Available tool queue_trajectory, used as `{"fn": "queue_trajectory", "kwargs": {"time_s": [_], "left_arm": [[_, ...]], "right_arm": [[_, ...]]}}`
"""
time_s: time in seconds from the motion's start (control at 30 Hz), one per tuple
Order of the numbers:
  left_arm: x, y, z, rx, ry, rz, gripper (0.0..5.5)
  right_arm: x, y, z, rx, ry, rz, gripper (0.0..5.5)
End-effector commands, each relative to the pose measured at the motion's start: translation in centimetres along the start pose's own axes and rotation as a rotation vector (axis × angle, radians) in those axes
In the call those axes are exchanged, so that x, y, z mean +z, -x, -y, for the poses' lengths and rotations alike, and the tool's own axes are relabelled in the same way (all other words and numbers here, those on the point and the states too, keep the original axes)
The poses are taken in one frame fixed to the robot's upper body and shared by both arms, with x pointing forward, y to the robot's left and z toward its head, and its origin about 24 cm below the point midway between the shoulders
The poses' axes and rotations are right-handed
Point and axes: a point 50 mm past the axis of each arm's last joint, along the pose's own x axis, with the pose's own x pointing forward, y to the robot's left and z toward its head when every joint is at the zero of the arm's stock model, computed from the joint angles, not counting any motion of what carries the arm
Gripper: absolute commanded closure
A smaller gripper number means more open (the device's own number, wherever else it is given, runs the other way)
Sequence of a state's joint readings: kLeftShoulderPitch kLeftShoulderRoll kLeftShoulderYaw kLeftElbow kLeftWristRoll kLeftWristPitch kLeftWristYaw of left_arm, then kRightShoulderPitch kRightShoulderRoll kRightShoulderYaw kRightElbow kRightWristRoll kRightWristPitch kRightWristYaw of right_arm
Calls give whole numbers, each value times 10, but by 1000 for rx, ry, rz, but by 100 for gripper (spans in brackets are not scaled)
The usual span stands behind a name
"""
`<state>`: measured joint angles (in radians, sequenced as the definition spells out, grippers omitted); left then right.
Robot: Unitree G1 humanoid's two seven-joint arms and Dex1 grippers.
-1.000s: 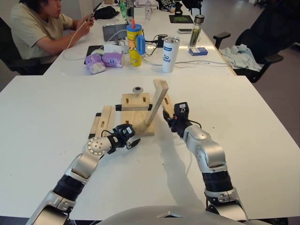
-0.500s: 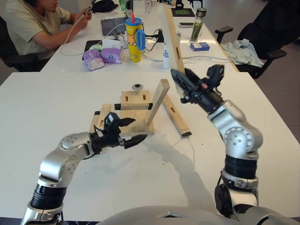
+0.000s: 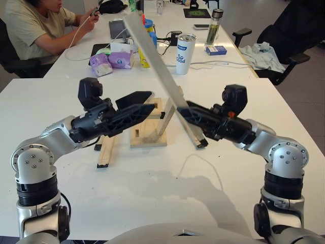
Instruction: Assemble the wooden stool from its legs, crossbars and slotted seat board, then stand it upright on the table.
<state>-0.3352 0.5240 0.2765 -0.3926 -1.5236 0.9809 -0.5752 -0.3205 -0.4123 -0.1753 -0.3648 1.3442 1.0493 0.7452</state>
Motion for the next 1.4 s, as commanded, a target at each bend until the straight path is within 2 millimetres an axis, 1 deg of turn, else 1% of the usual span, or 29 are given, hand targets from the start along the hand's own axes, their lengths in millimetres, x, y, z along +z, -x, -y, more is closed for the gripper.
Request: {"fn": "queue_trajectory", "kwargs": {"time_s": [0.03, 0.07, 0.13, 0.3, 0.7, 0.87, 0.97, 1.0, 1.07, 1.17, 1.27, 1.33, 1.4], "left_arm": [[4, -4, 2, -1, 17, 7, 52], [4, -4, 3, -2, 20, 8, 52], [6, -5, 4, -20, 44, 31, 79], [1, -3, 2, 2, 60, -2, 153], [-2, -1, 3, 3, 56, -50, 329], [-3, 7, -1, 45, 50, -69, 339], [-4, 17, -5, 95, 44, -71, 341], [-4, 21, -6, 108, 46, -69, 341], [-5, 32, -9, 151, 53, -67, 342], [-7, 56, -14, 261, 55, -81, 342], [-1, 85, -17, 385, 22, -105, 342], [3, 95, -17, 421, 4, -124, 342], [10, 111, -17, 478, -33, -170, 342]], "right_arm": [[-8, 4, -6, 41, -5, -65, 343], [-9, 5, -6, 41, -6, -72, 343], [-11, 6, -5, 38, 4, -81, 343], [-12, 10, -3, 54, 21, -99, 343], [-16, 13, 1, 51, 23, -133, 343], [-12, 16, 4, 29, 11, -113, 343], [-8, 19, 8, 7, 2, -97, 343], [-7, 20, 9, -2, 5, -93, 306], [-9, 21, 11, -27, -6, -77, 284], [-21, 23, 15, -79, -25, -87, 234], [-39, 20, 27, -189, 9, -161, 186], [-47, 18, 32, -231, 38, -195, 151], [-60, 9, 43, -308, 16, -163, 146]]}}
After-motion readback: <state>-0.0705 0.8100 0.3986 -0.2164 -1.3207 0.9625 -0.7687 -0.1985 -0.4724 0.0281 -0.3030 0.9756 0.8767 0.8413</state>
